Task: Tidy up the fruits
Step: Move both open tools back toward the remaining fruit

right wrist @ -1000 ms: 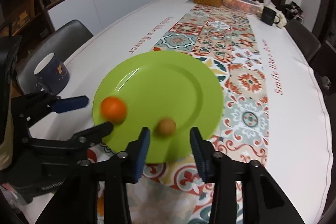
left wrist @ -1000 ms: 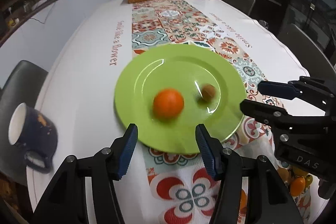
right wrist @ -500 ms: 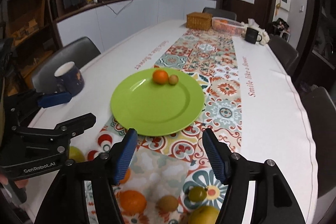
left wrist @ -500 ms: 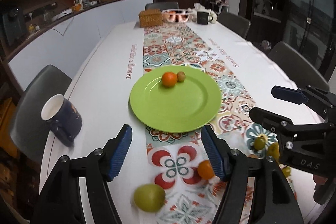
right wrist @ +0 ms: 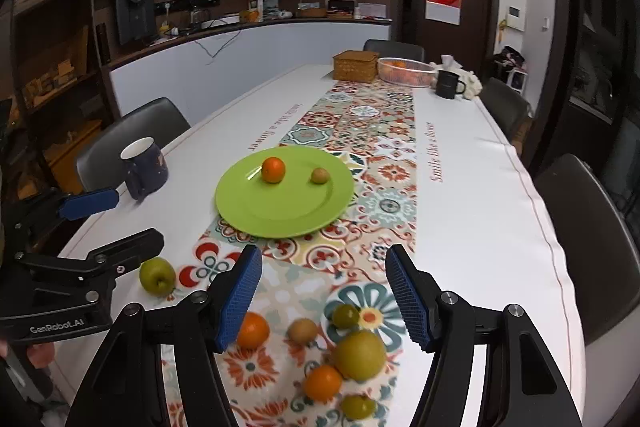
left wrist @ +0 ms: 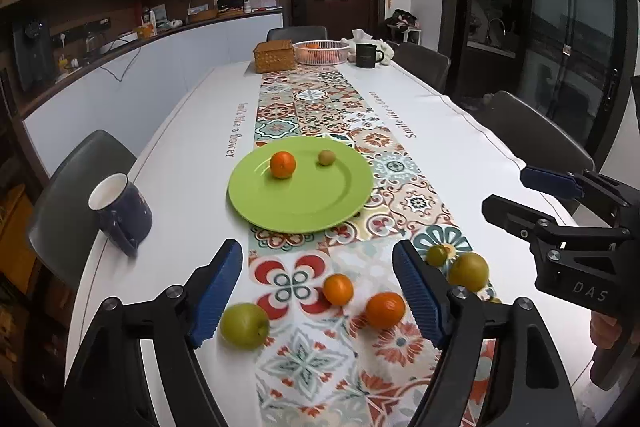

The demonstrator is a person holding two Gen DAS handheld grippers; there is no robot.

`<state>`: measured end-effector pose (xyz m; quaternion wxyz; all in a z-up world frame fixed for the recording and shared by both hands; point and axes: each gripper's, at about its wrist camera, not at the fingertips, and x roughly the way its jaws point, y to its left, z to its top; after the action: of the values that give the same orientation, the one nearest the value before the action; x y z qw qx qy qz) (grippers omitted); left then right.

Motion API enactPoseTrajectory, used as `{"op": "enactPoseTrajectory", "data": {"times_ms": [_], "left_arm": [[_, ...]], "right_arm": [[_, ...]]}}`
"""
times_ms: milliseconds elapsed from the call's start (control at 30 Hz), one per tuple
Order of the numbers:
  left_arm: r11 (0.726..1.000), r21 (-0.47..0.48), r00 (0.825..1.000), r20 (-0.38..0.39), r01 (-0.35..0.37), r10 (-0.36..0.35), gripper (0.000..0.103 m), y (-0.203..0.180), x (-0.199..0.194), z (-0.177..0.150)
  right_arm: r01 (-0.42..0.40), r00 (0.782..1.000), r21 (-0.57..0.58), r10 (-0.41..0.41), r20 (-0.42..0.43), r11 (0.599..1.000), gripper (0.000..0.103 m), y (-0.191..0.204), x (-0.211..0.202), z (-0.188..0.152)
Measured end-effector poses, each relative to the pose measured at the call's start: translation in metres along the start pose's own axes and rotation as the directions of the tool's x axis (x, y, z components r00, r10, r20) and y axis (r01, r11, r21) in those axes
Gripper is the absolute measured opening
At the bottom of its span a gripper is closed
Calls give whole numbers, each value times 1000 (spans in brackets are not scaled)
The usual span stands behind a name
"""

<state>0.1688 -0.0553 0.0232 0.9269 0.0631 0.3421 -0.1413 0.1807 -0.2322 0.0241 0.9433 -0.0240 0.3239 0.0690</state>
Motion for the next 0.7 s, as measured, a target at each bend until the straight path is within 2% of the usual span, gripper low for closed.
{"op": "enactPoseTrajectory", "data": {"times_ms": [167, 433, 700], "left_arm": [[1000, 1, 1000, -6, 7, -7, 78, -11, -3, -12], [997, 72, 1000, -13, 9, -8, 78, -29, 0, -32], [995, 101, 998, -57, 21, -15, 78, -38, 12, -52]], "right_arm": [[39, 999, 10, -39, -8, 999, 65, -8, -11, -17], [79, 994, 51, -74, -83, 996, 65, -24, -13, -49], [87, 984, 59, -76, -160, 994, 65, -29, -9, -76]]}}
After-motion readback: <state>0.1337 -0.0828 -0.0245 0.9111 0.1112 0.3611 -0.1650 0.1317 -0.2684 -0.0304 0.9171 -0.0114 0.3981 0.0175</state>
